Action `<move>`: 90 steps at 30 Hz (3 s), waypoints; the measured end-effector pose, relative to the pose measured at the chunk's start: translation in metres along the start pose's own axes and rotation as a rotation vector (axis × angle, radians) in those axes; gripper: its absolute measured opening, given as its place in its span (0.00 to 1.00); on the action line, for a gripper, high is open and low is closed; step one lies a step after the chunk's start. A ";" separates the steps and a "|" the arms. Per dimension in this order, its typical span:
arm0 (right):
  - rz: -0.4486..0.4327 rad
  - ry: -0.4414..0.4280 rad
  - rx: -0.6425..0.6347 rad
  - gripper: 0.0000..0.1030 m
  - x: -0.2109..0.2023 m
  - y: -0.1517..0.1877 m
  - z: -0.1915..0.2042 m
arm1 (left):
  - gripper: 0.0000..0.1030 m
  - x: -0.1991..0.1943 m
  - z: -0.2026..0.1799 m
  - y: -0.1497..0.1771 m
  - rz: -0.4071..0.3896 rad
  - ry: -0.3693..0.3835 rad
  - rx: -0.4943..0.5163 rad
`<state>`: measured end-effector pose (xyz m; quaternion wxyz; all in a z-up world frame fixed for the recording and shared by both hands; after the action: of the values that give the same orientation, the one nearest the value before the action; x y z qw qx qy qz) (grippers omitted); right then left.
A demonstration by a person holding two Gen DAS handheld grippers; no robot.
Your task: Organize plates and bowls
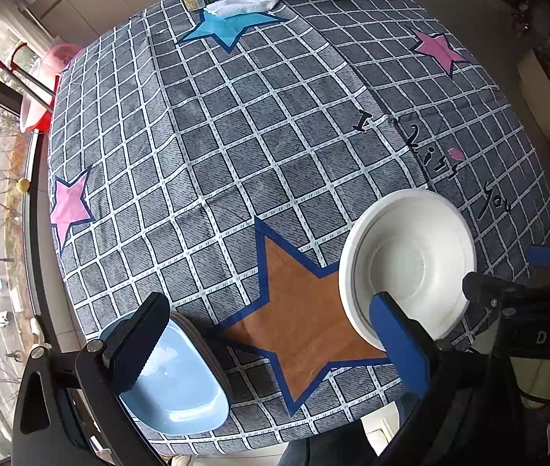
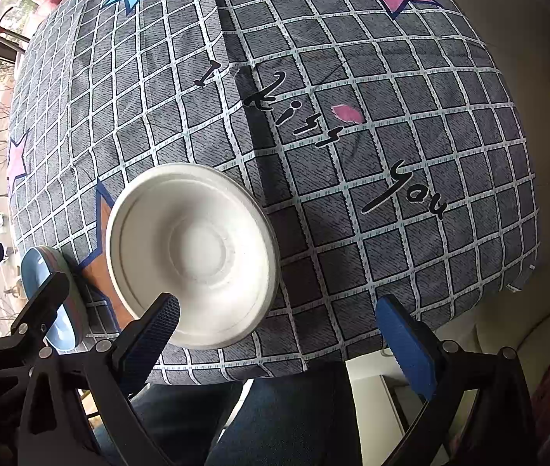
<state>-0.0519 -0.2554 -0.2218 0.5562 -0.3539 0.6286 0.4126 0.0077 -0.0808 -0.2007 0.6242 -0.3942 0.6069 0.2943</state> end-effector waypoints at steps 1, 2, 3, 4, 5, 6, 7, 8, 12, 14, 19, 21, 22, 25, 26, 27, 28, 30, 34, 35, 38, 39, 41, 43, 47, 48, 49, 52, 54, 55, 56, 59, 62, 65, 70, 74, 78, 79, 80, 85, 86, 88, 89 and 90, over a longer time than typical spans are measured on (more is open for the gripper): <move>0.002 0.001 0.000 0.99 0.001 0.000 0.000 | 1.00 0.000 0.000 0.000 0.001 0.000 -0.001; 0.003 0.001 -0.001 0.99 0.002 0.000 0.000 | 1.00 0.000 0.000 0.000 0.001 0.000 -0.001; 0.005 0.001 -0.001 0.99 0.003 0.000 0.000 | 1.00 0.000 0.000 0.000 0.001 0.000 -0.001; 0.006 0.002 -0.002 0.99 0.003 0.000 0.001 | 1.00 0.000 0.000 0.000 0.001 0.000 -0.002; 0.007 0.002 -0.003 0.99 0.004 0.000 0.001 | 1.00 0.000 0.000 -0.001 0.001 -0.001 -0.002; 0.007 0.003 -0.004 0.99 0.005 0.000 0.001 | 1.00 0.000 0.000 0.000 0.001 0.000 0.000; 0.006 0.004 -0.006 0.99 0.005 0.000 0.002 | 1.00 0.000 0.000 0.000 0.002 0.000 0.000; 0.005 0.006 -0.009 0.99 0.006 0.000 0.002 | 1.00 0.000 0.000 0.000 0.003 0.000 0.000; -0.021 0.032 -0.039 0.99 0.003 0.002 0.001 | 1.00 0.001 0.001 0.000 0.005 -0.006 0.000; -0.046 0.055 -0.058 0.99 0.000 0.002 0.002 | 1.00 0.002 0.001 -0.001 0.006 -0.009 0.002; -0.106 0.099 -0.090 0.99 -0.009 0.000 0.006 | 1.00 0.002 0.000 -0.002 0.006 -0.015 0.010; -0.138 0.110 -0.096 0.99 -0.015 -0.003 0.007 | 1.00 0.002 0.000 -0.002 0.005 -0.016 0.012; -0.153 0.107 -0.093 0.99 -0.018 -0.003 0.006 | 1.00 0.002 0.000 -0.002 0.005 -0.017 0.011; -0.191 0.072 -0.077 0.99 -0.026 -0.006 0.008 | 1.00 0.002 0.000 -0.002 0.006 -0.016 0.009; -0.197 0.064 -0.074 0.99 -0.027 -0.007 0.007 | 1.00 0.002 0.001 -0.002 0.005 -0.016 0.008; -0.199 0.056 -0.071 0.99 -0.028 -0.007 0.007 | 1.00 0.002 0.001 -0.002 0.005 -0.016 0.007; -0.200 0.052 -0.067 0.99 -0.028 -0.007 0.008 | 1.00 0.002 0.001 -0.002 0.005 -0.016 0.008; -0.199 0.053 -0.065 0.99 -0.028 -0.008 0.010 | 1.00 0.002 0.002 -0.002 0.005 -0.016 0.008; -0.209 0.102 -0.077 0.99 -0.028 -0.008 0.010 | 1.00 0.003 0.003 -0.002 0.009 -0.015 0.009; -0.216 0.126 -0.085 0.99 -0.029 -0.008 0.009 | 1.00 0.003 0.003 -0.002 0.009 -0.015 0.009; -0.241 0.194 -0.113 0.99 -0.032 -0.010 0.008 | 1.00 0.003 0.003 -0.002 0.008 -0.015 0.008; -0.249 0.206 -0.119 0.99 -0.034 -0.011 0.008 | 1.00 0.003 0.003 -0.002 0.008 -0.015 0.008; -0.259 0.222 -0.130 0.99 -0.035 -0.011 0.008 | 1.00 0.003 0.003 -0.002 0.009 -0.014 0.008; -0.266 0.233 -0.138 0.99 -0.037 -0.012 0.008 | 1.00 0.003 0.003 -0.002 0.009 -0.014 0.008; -0.282 0.219 -0.140 0.99 -0.040 -0.011 0.008 | 1.00 0.003 0.003 -0.002 0.010 -0.015 0.008; -0.291 0.195 -0.129 0.99 -0.042 -0.011 0.007 | 1.00 0.003 0.003 -0.002 0.010 -0.015 0.008; -0.302 0.167 -0.115 0.99 -0.045 -0.012 0.006 | 1.00 0.003 0.003 -0.002 0.010 -0.015 0.008; -0.333 0.114 -0.059 0.99 -0.055 -0.013 -0.001 | 1.00 0.003 0.004 -0.002 0.011 -0.015 0.008; -0.354 0.093 -0.024 0.99 -0.061 -0.015 -0.006 | 1.00 0.004 0.003 -0.001 0.012 -0.015 0.011; -0.365 0.086 -0.008 0.99 -0.065 -0.016 -0.009 | 1.00 0.004 0.003 -0.001 0.012 -0.016 0.014; -0.377 0.079 0.007 0.99 -0.068 -0.017 -0.011 | 1.00 0.003 0.002 -0.001 0.012 -0.016 0.017; -0.412 0.062 0.048 0.99 -0.079 -0.021 -0.019 | 1.00 0.002 0.001 -0.002 0.009 -0.018 0.024; -0.440 0.059 0.076 0.99 -0.089 -0.025 -0.026 | 1.00 0.002 0.001 -0.003 0.008 -0.020 0.031; -0.459 0.057 0.096 0.99 -0.096 -0.029 -0.029 | 1.00 0.001 0.000 -0.003 0.006 -0.023 0.037; -0.475 0.054 0.109 0.99 -0.104 -0.032 -0.031 | 1.00 0.000 -0.001 -0.004 0.002 -0.025 0.043; -0.478 0.056 0.107 0.99 -0.105 -0.032 -0.030 | 1.00 0.000 0.000 -0.004 -0.001 -0.025 0.045; -0.480 0.063 0.106 0.99 -0.105 -0.033 -0.030 | 1.00 -0.001 0.000 -0.005 -0.003 -0.026 0.048; -0.482 0.067 0.105 0.99 -0.106 -0.033 -0.030 | 1.00 -0.001 0.000 -0.005 -0.004 -0.026 0.048; -0.483 0.070 0.099 0.99 -0.106 -0.032 -0.029 | 1.00 -0.001 0.001 -0.005 -0.004 -0.026 0.048; -0.481 0.062 0.082 0.99 -0.108 -0.032 -0.027 | 1.00 -0.001 0.001 -0.005 -0.004 -0.026 0.047; -0.481 0.060 0.075 0.99 -0.109 -0.032 -0.025 | 1.00 -0.001 0.001 -0.005 -0.004 -0.026 0.047; -0.480 0.059 0.058 0.99 -0.109 -0.032 -0.021 | 1.00 -0.001 0.002 -0.005 -0.005 -0.026 0.044; -0.480 0.057 0.052 0.99 -0.109 -0.033 -0.020 | 1.00 -0.001 0.002 -0.005 -0.005 -0.027 0.041; -0.480 0.054 0.048 0.99 -0.109 -0.033 -0.018 | 1.00 -0.001 0.003 -0.005 -0.005 -0.028 0.039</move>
<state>-0.0153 -0.2870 -0.1172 0.6295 -0.4909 0.5507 0.2440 0.0130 -0.0805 -0.1990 0.6409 -0.3794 0.6028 0.2860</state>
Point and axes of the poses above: each gripper's, at about its wrist camera, not at the fingertips, and x roughly the way its jaws point, z to its left, y to its underside, the point moved 5 cm from there along x, roughly the way its jaws point, and after that the axes turned 6 degrees about y, right-handed, at the moved point
